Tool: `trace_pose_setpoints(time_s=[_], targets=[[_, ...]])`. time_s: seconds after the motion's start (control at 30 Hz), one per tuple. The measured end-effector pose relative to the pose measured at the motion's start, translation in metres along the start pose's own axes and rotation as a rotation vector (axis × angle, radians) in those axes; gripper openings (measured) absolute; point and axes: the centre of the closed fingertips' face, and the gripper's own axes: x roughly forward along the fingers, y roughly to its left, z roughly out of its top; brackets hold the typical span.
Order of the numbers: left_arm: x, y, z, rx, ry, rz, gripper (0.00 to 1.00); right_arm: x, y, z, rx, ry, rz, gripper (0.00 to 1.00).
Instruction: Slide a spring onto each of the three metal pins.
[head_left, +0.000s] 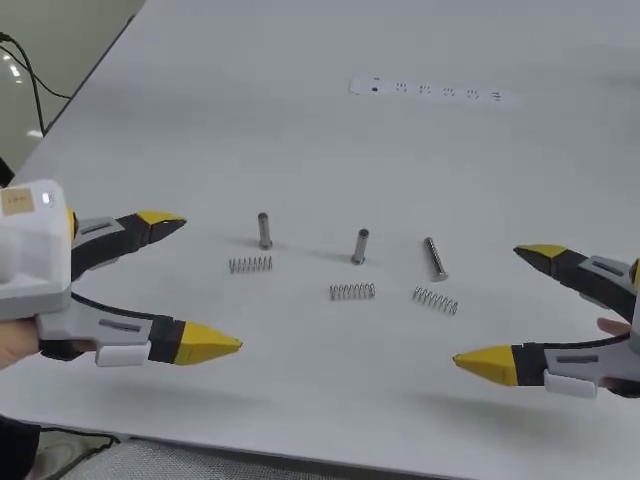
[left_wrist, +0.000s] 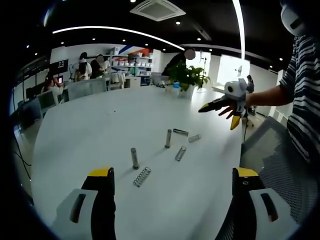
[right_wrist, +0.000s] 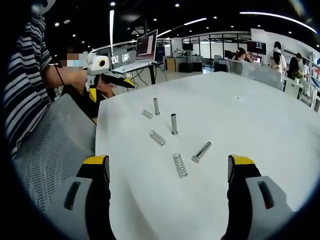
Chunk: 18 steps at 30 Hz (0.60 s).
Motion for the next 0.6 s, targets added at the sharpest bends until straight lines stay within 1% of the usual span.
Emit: trace_pose_setpoints(time_s=[0.17, 0.37, 0.47, 0.6], targets=[[0.000, 0.000, 0.000, -0.002, 0.002, 0.001, 0.97, 0.002, -0.001, 0.002, -0.001, 0.004, 0.007, 1.00], [0.001, 0.000, 0.000, -0.003, 0.003, -0.002, 0.97, 0.007, -0.005, 0.012, 0.002, -0.004, 0.011, 1.00], [0.001, 0.000, 0.000, -0.005, 0.002, -0.002, 0.97, 0.011, -0.008, 0.016, 0.004, -0.004, 0.011, 0.99], [0.002, 0.000, -0.001, -0.008, 0.001, -0.003, 0.97, 0.018, -0.014, 0.022, 0.028, -0.001, 0.007, 0.98]])
